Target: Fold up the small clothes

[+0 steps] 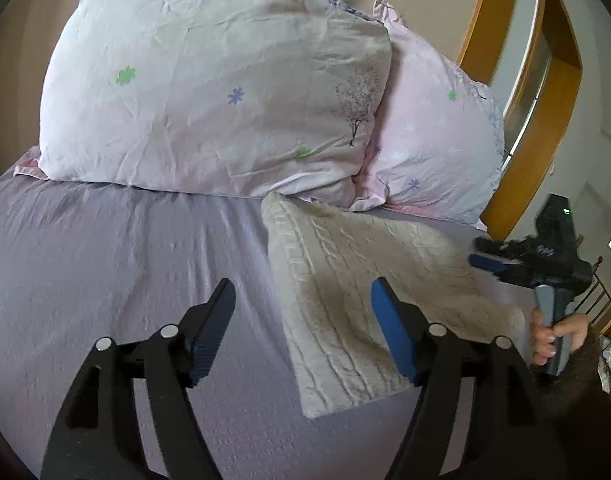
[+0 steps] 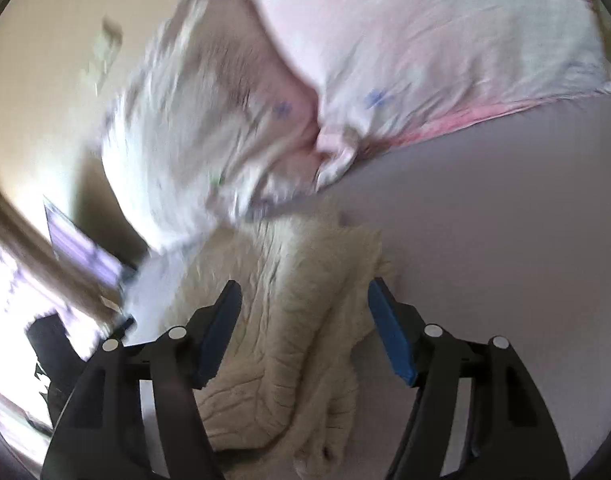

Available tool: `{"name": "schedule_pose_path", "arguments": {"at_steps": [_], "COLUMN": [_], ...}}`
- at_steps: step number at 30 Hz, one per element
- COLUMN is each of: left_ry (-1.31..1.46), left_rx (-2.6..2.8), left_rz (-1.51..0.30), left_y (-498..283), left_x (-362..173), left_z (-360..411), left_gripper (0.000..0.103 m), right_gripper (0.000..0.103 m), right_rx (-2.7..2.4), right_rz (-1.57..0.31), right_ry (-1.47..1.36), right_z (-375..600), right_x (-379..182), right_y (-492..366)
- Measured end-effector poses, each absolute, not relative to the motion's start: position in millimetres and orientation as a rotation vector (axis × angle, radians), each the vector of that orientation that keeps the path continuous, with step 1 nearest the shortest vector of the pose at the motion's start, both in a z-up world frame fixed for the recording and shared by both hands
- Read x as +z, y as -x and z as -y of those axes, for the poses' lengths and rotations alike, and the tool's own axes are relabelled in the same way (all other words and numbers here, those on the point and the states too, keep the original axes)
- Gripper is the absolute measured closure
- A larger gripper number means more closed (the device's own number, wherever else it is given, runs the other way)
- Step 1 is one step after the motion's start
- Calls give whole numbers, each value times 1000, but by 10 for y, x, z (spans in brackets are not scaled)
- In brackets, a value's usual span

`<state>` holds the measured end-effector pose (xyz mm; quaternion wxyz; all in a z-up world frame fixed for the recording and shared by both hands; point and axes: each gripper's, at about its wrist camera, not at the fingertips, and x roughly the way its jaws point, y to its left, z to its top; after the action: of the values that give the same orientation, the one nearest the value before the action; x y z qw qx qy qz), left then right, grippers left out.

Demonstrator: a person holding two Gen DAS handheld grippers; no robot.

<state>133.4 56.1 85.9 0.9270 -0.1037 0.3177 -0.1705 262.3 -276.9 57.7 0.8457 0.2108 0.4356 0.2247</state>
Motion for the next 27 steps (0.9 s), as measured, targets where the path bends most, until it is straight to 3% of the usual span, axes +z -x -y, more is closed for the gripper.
{"name": "schedule_pose_path", "arguments": {"at_steps": [1,2,3,5,8,11,15,17,18,23,27], "left_ry": [212,209,206,201,194,195,179,167,156,111,95], "left_rx": [-350,-354,-357,-366,-375,-390,-398,-402,-407,-531,-652], "left_rz": [-656,-665,-670,-673,-664,-667,-661,-634,-615,-540,-580], "left_y": [-1348,-1355,-1349,-1357,-1357,-1376,-1368,-1322,-1294,-1209,-1305], "left_x": [859,837,824,774,737,701,696,751,790,1021,1004], "left_z": [-531,-508,-501,-478,-471,-452,-414,-397,-375,-67,358], "left_gripper": [33,33,33,33,33,33,32,32,29,20,19], "right_gripper": [58,76,82,89,90,90,80,42,39,46,51], "right_rx": [462,449,438,425,337,226,244,247,261,427,373], "right_rz": [-957,-989,-982,-907,-795,-825,-869,-800,-740,-650,-839], "right_ry": [-391,-345,-307,-281,-335,-288,-242,-275,-286,-173,-53], "right_z": [2702,2634,2552,2612,2891,3013,2949,3031,3069,2801,2460], "right_x": [497,432,389,455,570,455,447,654,763,1024,530], "right_y": [-2653,-2682,-2704,-2645,-2626,-2705,-2677,-2479,-2360,-1805,-1846]}}
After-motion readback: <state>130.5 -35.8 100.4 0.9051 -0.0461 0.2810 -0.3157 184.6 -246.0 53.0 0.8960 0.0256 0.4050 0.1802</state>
